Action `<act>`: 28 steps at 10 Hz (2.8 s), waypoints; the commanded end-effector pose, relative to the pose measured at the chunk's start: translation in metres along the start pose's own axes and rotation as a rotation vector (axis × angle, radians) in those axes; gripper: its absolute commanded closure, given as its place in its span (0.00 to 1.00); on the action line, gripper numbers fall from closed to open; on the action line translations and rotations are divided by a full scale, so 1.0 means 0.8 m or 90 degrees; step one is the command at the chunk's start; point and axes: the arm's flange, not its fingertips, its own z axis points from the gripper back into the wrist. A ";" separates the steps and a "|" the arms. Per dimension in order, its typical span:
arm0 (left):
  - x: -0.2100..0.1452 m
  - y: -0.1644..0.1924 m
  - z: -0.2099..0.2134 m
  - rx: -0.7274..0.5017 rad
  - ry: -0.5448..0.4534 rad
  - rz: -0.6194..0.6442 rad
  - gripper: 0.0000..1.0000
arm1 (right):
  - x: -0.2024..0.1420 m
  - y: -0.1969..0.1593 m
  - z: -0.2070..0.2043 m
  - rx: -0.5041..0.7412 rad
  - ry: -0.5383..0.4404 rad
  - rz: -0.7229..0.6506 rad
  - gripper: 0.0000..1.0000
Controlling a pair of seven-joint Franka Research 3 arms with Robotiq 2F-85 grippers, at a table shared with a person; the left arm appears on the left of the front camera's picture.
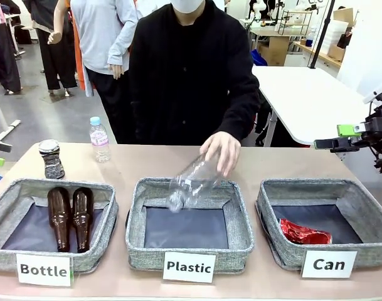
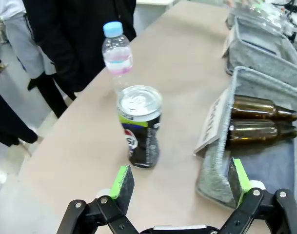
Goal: Sort the can waste into the basket.
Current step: Pick up the can waste from the table and place it in the right Fabric basket.
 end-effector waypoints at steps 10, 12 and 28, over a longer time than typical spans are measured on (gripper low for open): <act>-0.004 0.075 -0.080 0.037 -0.031 -0.007 0.00 | 0.000 0.002 0.001 -0.010 0.007 0.004 0.00; 0.001 0.085 -0.091 0.025 -0.021 -0.005 0.00 | 0.000 0.002 0.001 -0.010 0.007 0.004 0.00; -0.005 0.070 -0.158 -0.037 -0.046 -0.004 0.00 | 0.000 0.002 0.001 -0.010 0.007 0.004 0.00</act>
